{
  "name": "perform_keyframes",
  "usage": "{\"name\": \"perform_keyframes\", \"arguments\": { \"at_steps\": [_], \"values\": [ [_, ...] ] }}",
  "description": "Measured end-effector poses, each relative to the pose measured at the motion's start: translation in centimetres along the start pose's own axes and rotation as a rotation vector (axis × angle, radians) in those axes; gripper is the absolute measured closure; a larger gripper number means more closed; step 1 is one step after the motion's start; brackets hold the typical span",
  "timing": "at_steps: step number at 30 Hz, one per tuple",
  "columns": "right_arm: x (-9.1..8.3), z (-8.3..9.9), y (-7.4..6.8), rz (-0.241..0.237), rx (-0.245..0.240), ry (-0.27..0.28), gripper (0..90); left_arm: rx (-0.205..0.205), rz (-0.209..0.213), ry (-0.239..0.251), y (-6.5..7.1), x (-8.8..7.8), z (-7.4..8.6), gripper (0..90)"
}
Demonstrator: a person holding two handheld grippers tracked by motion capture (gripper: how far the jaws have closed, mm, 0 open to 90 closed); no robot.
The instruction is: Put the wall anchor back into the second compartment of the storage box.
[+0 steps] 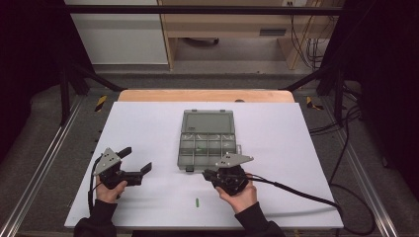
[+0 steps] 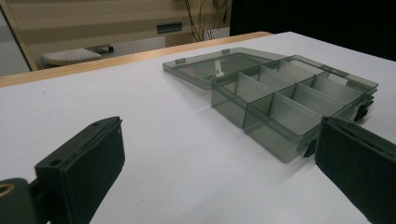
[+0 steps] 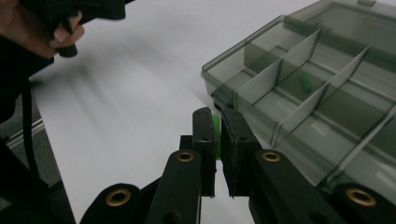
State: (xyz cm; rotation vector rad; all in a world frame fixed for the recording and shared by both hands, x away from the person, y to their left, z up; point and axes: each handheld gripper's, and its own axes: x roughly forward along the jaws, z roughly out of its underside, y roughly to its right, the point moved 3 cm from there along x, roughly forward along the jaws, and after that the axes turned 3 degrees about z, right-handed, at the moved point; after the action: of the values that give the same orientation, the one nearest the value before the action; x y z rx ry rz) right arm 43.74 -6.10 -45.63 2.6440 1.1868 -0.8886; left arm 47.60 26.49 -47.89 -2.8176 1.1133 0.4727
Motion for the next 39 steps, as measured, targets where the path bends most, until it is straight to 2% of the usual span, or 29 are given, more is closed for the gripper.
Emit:
{"name": "perform_keyframes", "arguments": {
  "at_steps": [5,10,12,15,20,30,33,39],
  "values": [
    [-0.3,-1.3,1.1,0.026,0.010,0.039,85.1,0.000,0.000,-0.002,0.1,0.0,0.0,1.1],
    [-0.2,-2.8,1.4,0.049,-0.018,0.061,85.1,-0.002,0.000,-0.001,0.0,0.0,0.0,1.1],
    [-0.1,-3.1,1.5,0.049,-0.017,0.064,85.1,0.001,0.000,0.001,0.0,0.0,0.0,1.1],
    [0.1,-4.5,2.0,0.071,-0.027,0.076,85.1,-0.001,0.000,0.002,0.0,0.0,0.0,1.1],
    [0.4,-5.7,2.7,0.096,-0.033,0.081,85.1,-0.003,0.003,0.001,0.0,0.0,0.0,1.1],
    [2.1,-8.2,4.3,0.131,-0.027,0.063,85.1,-0.004,0.003,0.000,0.0,0.0,0.0,1.1],
    [2.6,-8.4,4.7,0.137,-0.026,0.059,85.1,-0.004,0.004,0.001,0.0,0.0,0.0,1.1],
    [4.4,-8.7,5.8,0.164,-0.020,0.019,85.1,-0.004,0.004,0.003,-0.1,0.0,0.0,1.1]
  ]
}}
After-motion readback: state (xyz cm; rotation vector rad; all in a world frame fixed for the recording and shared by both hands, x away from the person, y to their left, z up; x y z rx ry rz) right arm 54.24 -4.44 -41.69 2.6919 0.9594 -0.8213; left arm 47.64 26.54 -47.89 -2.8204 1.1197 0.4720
